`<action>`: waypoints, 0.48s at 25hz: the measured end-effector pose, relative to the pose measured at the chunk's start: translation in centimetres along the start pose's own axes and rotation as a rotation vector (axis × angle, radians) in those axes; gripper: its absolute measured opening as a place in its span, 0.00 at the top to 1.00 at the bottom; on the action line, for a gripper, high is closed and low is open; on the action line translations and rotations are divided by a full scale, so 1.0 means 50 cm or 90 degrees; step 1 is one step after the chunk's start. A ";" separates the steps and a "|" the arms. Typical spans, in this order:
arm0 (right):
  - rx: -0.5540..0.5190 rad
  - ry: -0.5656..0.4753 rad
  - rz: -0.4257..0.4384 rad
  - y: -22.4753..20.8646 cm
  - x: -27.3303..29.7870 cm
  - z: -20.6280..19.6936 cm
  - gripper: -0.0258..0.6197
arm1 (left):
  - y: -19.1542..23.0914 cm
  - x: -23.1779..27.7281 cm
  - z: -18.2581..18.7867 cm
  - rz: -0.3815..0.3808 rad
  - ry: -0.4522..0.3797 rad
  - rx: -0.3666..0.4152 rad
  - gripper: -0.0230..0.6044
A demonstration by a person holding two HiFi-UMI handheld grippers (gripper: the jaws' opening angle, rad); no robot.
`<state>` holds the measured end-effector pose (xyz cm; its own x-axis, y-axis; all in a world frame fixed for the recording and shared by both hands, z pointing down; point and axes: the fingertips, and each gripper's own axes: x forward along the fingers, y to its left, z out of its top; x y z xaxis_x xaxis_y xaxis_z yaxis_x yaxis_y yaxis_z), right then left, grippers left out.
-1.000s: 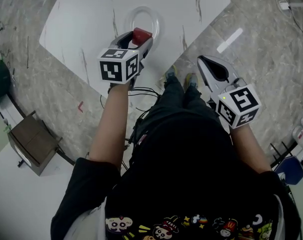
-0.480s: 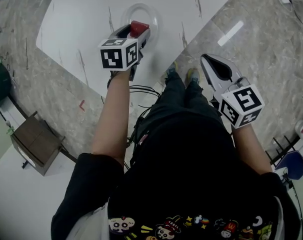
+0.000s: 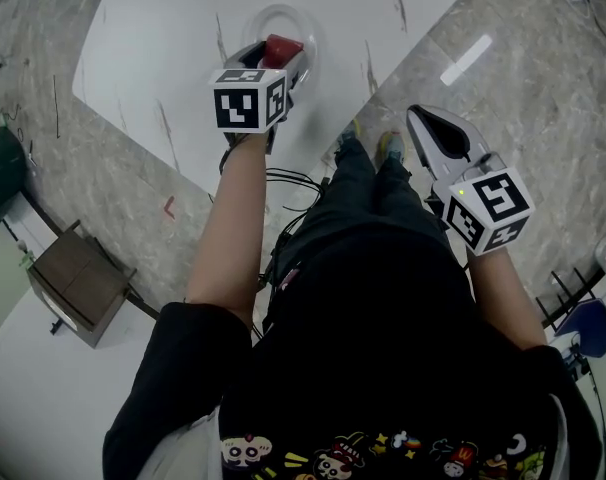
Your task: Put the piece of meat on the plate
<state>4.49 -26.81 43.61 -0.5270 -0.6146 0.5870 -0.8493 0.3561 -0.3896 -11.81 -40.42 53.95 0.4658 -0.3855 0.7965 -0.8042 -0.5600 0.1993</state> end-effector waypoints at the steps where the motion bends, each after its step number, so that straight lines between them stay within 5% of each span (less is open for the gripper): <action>1: 0.001 -0.001 0.000 -0.002 0.000 0.000 0.92 | -0.001 0.003 0.000 0.004 0.002 0.005 0.34; 12: 0.009 -0.005 -0.007 -0.008 -0.004 -0.003 0.92 | 0.009 0.020 0.004 0.038 0.002 0.019 0.34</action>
<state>4.91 -26.73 43.75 -0.5172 -0.6239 0.5859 -0.8546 0.3394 -0.3930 -11.62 -41.19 54.75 0.4165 -0.4169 0.8079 -0.8189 -0.5580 0.1342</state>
